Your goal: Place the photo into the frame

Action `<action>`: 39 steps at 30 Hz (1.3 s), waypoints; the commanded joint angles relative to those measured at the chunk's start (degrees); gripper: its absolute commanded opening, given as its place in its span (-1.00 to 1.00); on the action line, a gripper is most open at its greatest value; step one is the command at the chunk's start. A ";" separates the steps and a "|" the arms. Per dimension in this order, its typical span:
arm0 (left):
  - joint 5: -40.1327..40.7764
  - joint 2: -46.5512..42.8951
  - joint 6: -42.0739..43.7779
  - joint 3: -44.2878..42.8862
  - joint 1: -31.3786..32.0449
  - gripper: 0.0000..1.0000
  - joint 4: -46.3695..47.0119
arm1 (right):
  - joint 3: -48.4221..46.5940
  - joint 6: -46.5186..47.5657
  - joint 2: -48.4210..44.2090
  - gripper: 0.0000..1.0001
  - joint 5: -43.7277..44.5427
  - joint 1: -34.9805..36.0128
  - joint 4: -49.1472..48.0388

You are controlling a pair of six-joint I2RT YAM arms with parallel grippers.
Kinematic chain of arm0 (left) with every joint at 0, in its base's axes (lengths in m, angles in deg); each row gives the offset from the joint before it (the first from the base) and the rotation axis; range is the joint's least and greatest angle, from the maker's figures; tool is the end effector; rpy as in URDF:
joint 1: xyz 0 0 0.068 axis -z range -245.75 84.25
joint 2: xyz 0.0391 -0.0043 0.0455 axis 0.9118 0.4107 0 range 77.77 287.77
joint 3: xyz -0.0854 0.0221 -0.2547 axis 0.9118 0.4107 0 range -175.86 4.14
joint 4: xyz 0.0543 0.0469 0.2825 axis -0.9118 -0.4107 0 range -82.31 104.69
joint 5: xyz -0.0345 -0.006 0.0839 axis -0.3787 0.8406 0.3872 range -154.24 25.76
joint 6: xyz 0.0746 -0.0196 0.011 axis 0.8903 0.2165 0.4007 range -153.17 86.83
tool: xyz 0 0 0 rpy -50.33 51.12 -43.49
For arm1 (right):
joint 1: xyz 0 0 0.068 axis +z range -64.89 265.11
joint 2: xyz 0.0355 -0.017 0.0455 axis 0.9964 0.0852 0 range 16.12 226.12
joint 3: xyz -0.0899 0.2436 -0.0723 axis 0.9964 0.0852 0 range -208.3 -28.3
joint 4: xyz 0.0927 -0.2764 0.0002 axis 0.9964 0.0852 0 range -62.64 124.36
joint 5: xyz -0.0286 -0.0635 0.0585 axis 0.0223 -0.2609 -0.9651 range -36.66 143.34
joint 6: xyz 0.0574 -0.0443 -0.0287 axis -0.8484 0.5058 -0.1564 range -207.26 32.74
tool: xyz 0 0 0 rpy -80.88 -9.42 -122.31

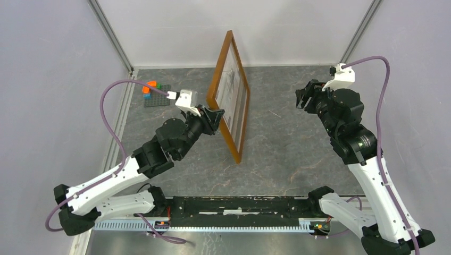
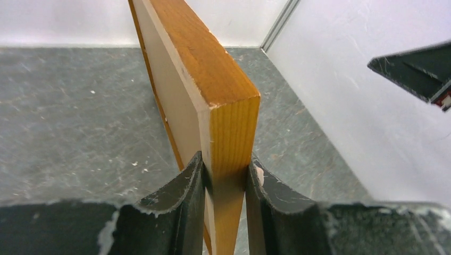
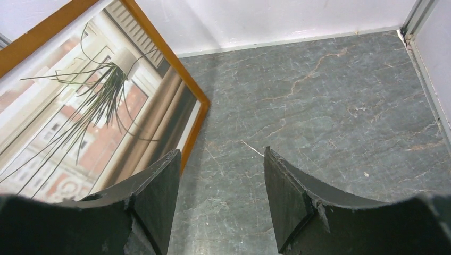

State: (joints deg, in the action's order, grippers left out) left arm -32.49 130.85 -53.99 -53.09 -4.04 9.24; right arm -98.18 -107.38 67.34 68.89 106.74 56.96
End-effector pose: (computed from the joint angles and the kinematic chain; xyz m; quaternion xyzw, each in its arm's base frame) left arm 0.1567 -0.2174 0.3988 0.0611 0.7113 -0.2964 0.6344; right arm 0.2256 0.0702 0.4359 0.0760 0.7653 0.1272 0.6264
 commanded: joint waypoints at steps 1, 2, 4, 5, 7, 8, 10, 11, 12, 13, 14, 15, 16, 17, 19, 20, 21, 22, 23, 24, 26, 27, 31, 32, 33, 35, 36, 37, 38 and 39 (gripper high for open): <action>-17.92 -1.58 -21.01 4.42 -8.95 -0.95 10.27 | 0.10 -0.26 -0.66 0.28 0.78 -0.15 -1.81; -20.79 -1.84 -24.52 6.33 -11.17 -0.95 11.66 | 0.23 -0.18 -0.67 0.28 0.93 -0.19 -1.70; -25.21 -2.08 -29.77 9.51 -14.52 -0.95 14.20 | 0.57 0.13 -0.90 0.28 1.13 -0.19 -1.66; -26.99 -2.22 -32.34 10.83 -16.10 -0.95 15.29 | 0.78 0.15 -1.05 0.28 1.36 -0.23 -1.61; -29.55 -2.80 -36.17 14.01 -18.62 -0.95 17.70 | 1.19 0.33 -1.32 0.28 1.55 -0.23 -1.65; -30.25 -3.32 -37.66 15.57 -19.38 -0.95 18.58 | 1.34 0.28 -1.41 0.28 1.62 -0.23 -1.66; -31.26 -4.14 -41.58 18.45 -20.92 -0.95 20.29 | 1.68 0.42 -1.48 0.28 1.65 -0.24 -1.75; -31.48 -4.33 -43.18 20.09 -21.37 -0.95 21.87 | 1.93 0.41 -1.53 0.28 1.62 -0.27 -1.84; -33.24 -4.38 -45.03 21.61 -21.84 -0.95 22.92 | 2.11 0.39 -1.62 0.28 1.58 -0.20 -1.91; -33.93 -4.14 -46.51 22.97 -22.16 -0.95 23.86 | 2.36 0.42 -1.57 0.28 1.51 -0.19 -2.00; -34.29 -4.02 -48.11 24.52 -22.33 -0.95 24.83 | 2.49 0.39 -1.56 0.28 1.45 -0.28 -2.03; -34.43 -3.93 -49.52 25.84 -22.43 -0.95 25.70 | 2.69 0.38 -1.54 0.28 1.26 -0.18 -2.00; -34.33 -3.93 -51.06 27.53 -22.42 -0.95 26.54 | 2.80 0.36 -1.55 0.28 1.12 -0.23 -2.01; -33.96 -3.94 -52.32 28.73 -22.42 -0.95 27.07 | 2.98 0.37 -1.43 0.28 1.04 -0.20 -2.08; -32.78 -3.94 -55.80 31.54 -22.89 -0.95 27.89 | 3.34 0.41 -1.48 0.28 0.91 -0.21 -2.02; -32.03 -3.92 -57.10 32.78 -23.03 -0.95 28.09 | 3.63 0.39 -1.57 0.28 0.81 -0.22 -2.02; -30.58 -4.23 -58.52 33.91 -23.33 -0.95 27.09 | 3.91 0.39 -1.71 0.28 0.76 -0.16 -2.01; -28.95 -4.75 -59.90 35.43 -23.64 -0.95 25.72 | 4.04 0.34 -1.76 0.28 0.58 -0.21 -2.01; -27.26 -5.39 -60.92 36.96 -23.72 -0.95 25.43 | 4.14 0.38 -1.76 0.28 0.46 -0.26 -1.92; -26.18 -5.71 -62.47 38.97 -23.82 -0.96 25.47 | 4.32 0.38 -1.74 0.28 0.36 -0.21 -1.87; -24.82 -5.22 -65.55 41.99 -24.07 -0.95 25.65 | 4.66 0.45 -1.88 0.28 0.39 -0.26 -1.76; -24.55 -4.78 -66.98 43.16 -24.22 -0.95 25.85 | 4.80 0.51 -2.01 0.28 0.36 -0.21 -1.75; -23.85 -2.93 -72.04 47.14 -24.36 -0.95 26.49 | 5.17 0.53 -2.05 0.30 -0.23 -0.20 -1.83; -23.91 -2.47 -73.02 47.57 -24.36 -0.95 26.07 | 5.17 0.68 -2.04 0.34 -0.52 -0.23 -1.82; -24.03 -2.17 -73.78 47.80 -24.36 -0.95 25.26 | 5.14 0.76 -1.95 0.36 -0.77 -0.27 -1.83; -24.20 -1.67 -74.71 47.60 -24.35 -0.95 21.94 | 5.21 0.84 -1.93 0.39 -1.11 -0.19 -1.68; -24.28 -1.55 -74.97 47.35 -24.32 -0.95 20.61 | 5.33 0.86 -1.92 0.40 -1.21 -0.20 -1.57; -24.38 -1.43 -75.60 47.22 -24.36 -0.95 18.82 | 5.45 0.85 -2.05 0.40 -1.33 -0.19 -1.43; -24.37 -1.41 -76.10 47.13 -24.29 -0.94 17.55 | 5.58 0.86 -2.14 0.41 -1.46 -0.22 -1.40; -24.36 -1.28 -76.77 47.17 -24.29 -0.90 16.29 | 5.69 0.80 -2.19 0.41 -1.56 -0.20 -1.34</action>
State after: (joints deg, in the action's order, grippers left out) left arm -61.63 128.51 -124.85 -5.79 -27.42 34.18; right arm -93.29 -107.08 66.09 68.32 106.72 56.68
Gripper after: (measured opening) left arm 0.340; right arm 0.703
